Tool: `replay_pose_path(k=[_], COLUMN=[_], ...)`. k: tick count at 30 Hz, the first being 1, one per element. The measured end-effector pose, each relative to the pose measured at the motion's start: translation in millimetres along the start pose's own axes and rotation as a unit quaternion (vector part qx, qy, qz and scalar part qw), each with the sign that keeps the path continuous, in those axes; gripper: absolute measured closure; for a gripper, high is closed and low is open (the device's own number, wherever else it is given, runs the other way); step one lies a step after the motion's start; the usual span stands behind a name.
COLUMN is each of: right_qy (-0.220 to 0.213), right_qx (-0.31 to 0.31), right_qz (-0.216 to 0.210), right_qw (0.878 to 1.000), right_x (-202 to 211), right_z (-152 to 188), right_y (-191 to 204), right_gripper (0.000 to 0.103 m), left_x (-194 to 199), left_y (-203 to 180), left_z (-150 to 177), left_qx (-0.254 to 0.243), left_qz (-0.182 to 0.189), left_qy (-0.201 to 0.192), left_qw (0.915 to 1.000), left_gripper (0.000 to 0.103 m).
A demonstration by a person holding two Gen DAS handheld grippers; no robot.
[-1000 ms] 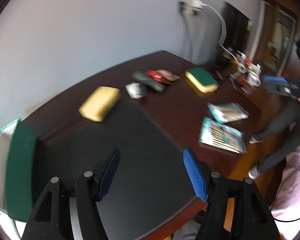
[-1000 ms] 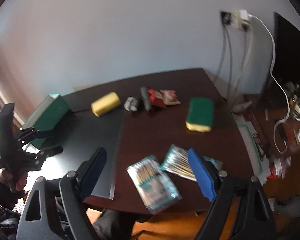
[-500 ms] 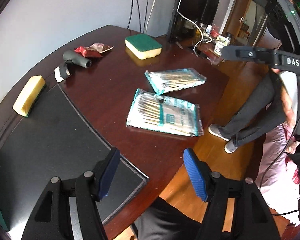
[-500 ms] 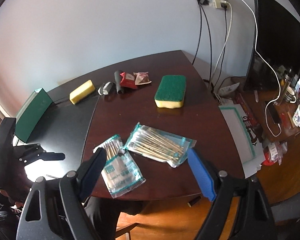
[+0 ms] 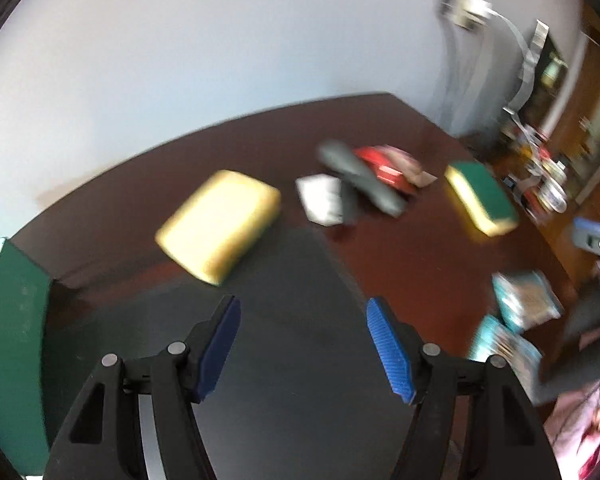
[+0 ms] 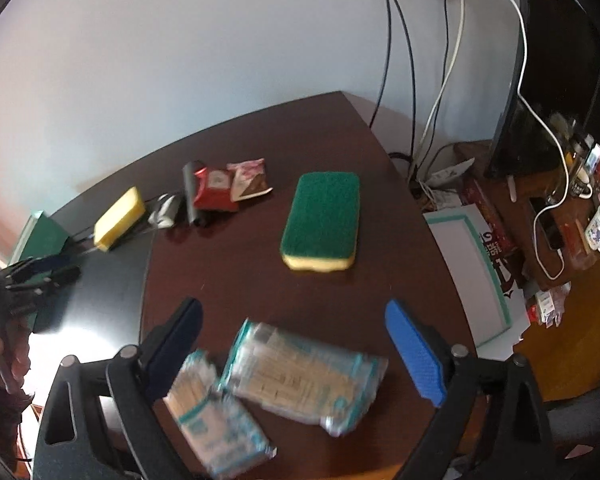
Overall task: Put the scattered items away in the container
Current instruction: 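Move the right tool over the green scouring pad while the left approaches the grey cup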
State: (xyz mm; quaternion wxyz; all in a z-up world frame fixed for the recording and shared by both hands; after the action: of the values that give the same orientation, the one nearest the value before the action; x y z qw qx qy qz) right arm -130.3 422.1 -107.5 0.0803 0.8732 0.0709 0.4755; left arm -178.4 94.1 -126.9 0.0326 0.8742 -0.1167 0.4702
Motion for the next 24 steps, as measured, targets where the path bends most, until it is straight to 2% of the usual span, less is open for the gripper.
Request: replay_pose_path(k=[3,6,12,18,22,24], right_qy=[0.019,0.037,0.053,0.064,0.072,0.074], right_qx=[-0.012,-0.021,-0.020,-0.015,-0.013,-0.021], right_qz=[0.014,0.027,0.042,0.055,0.063,0.061], right_qw=[1.000,0.999,0.998,0.996,0.995,0.995], right_x=[-25.6,-51.7,-76.3,-93.8,-105.1,-109.0], right_z=[-14.8,-28.6,-40.1,-47.5,-52.2,-52.8], right_y=[-7.0,-10.5,-13.4,-15.9,-18.0,-21.4], right_gripper=[0.009,0.009,0.009,0.009,0.008,0.008], left_x=[-12.9,-33.6,-87.6,-119.2,-125.6,-127.5], left_y=[18.8,3.7,-32.4,-29.2,-18.1,-12.7], left_z=[-12.6,-25.8,-50.3,-68.2,-81.4,-89.4], left_qx=[0.031,0.026,0.004,0.023,0.049,0.072], left_qz=[0.014,0.038,0.037,0.016,0.001,0.005], left_qy=[0.009,0.024,0.071,0.089,0.084,0.079], left_qw=[0.9994,0.9986,0.9968,0.9956,0.9953,0.9943], left_gripper=[0.035,0.035,0.035,0.035,0.035,0.035])
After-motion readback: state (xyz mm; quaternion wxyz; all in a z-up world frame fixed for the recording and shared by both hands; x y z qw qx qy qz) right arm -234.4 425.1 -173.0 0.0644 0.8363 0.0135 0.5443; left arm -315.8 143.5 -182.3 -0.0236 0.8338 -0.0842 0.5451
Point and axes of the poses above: each gripper's, at about its wrist camera, not at the fingertips, and x roughly against the way its jaws point, y to its left, z to its underside, the point moved 8 cm from there along -x, roughly the way its jaws point, and after that the axes turned 1 degree about -x, right-handed, at the moved point
